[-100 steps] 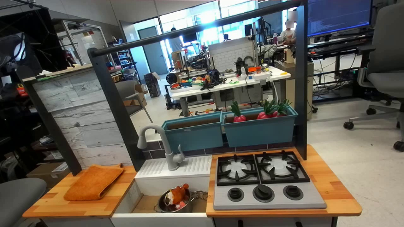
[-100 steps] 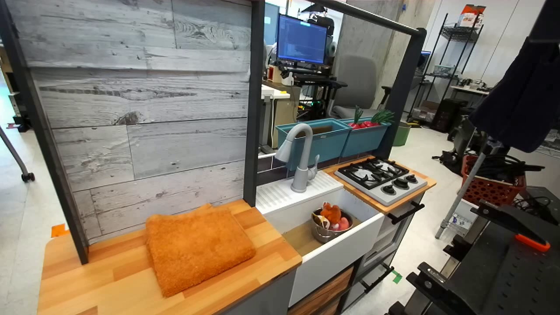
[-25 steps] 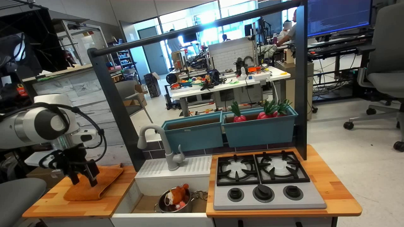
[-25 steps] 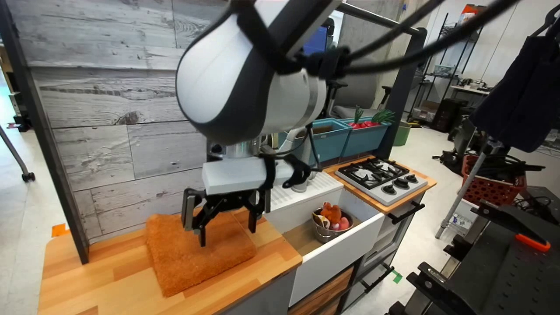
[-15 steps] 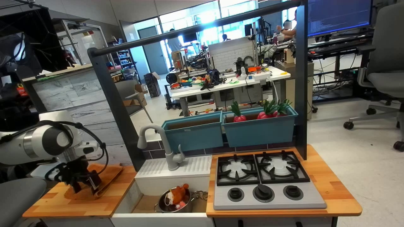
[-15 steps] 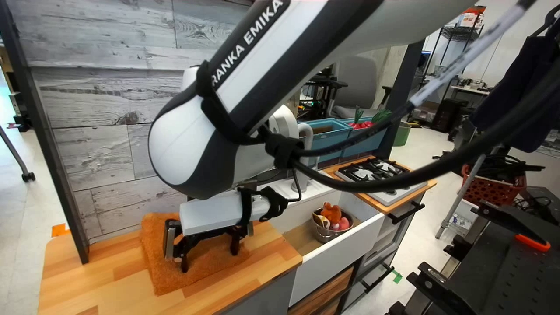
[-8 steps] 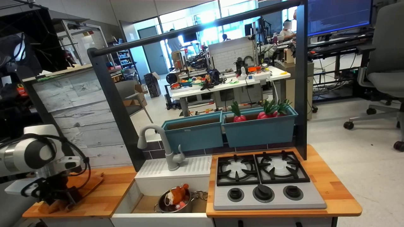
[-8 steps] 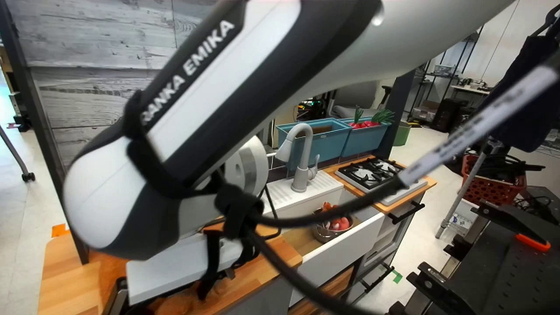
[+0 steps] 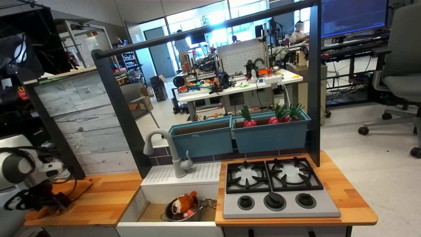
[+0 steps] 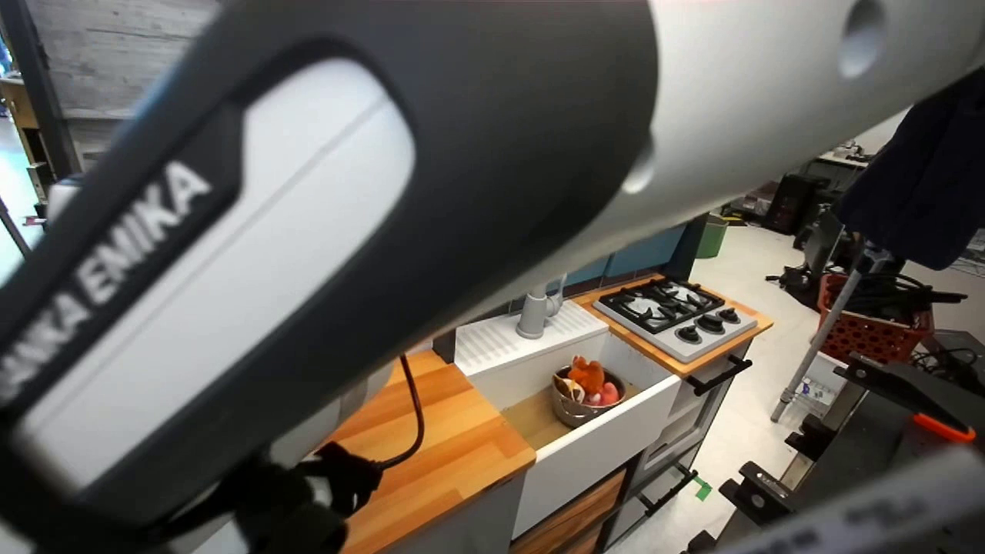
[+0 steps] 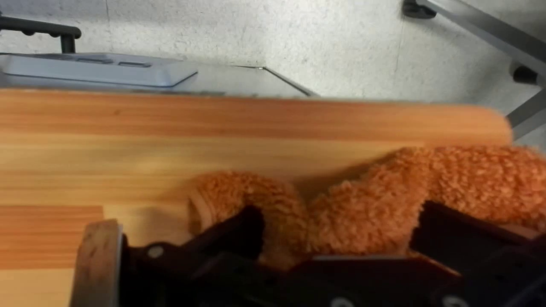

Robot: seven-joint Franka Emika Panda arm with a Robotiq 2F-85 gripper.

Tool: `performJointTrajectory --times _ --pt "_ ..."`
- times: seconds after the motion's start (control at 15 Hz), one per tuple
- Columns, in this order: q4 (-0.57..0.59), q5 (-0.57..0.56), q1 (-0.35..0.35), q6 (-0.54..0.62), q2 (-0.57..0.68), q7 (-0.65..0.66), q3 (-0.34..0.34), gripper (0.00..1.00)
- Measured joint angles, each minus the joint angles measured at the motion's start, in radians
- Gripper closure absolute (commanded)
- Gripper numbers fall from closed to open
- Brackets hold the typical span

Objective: Use the towel to wipe the table, then put the dolls on the stove

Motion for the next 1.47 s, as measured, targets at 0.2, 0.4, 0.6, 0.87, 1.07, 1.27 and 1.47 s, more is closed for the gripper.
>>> performJointTrajectory --times 0.2,0.4,0.6,0.87,1.07,1.27,1.47 --pt "-0.023 0.046 -0.088 0.0 -0.012 0.031 -0.009 0.0" --pt "-0.06 0.074 -0.188 0.002 -0.031 0.069 -0.017 0.0" --pt "-0.09 0.094 -0.249 -0.016 -0.048 0.138 -0.019 0.0" --pt "-0.103 0.095 -0.234 -0.131 -0.063 0.144 0.015 0.0" --pt "-0.126 0.084 -0.172 -0.166 -0.074 0.098 0.053 0.0" --pt "-0.118 0.077 -0.084 -0.201 -0.071 0.069 0.062 0.0" --pt "-0.11 0.08 -0.049 -0.25 -0.065 0.107 0.053 0.0"
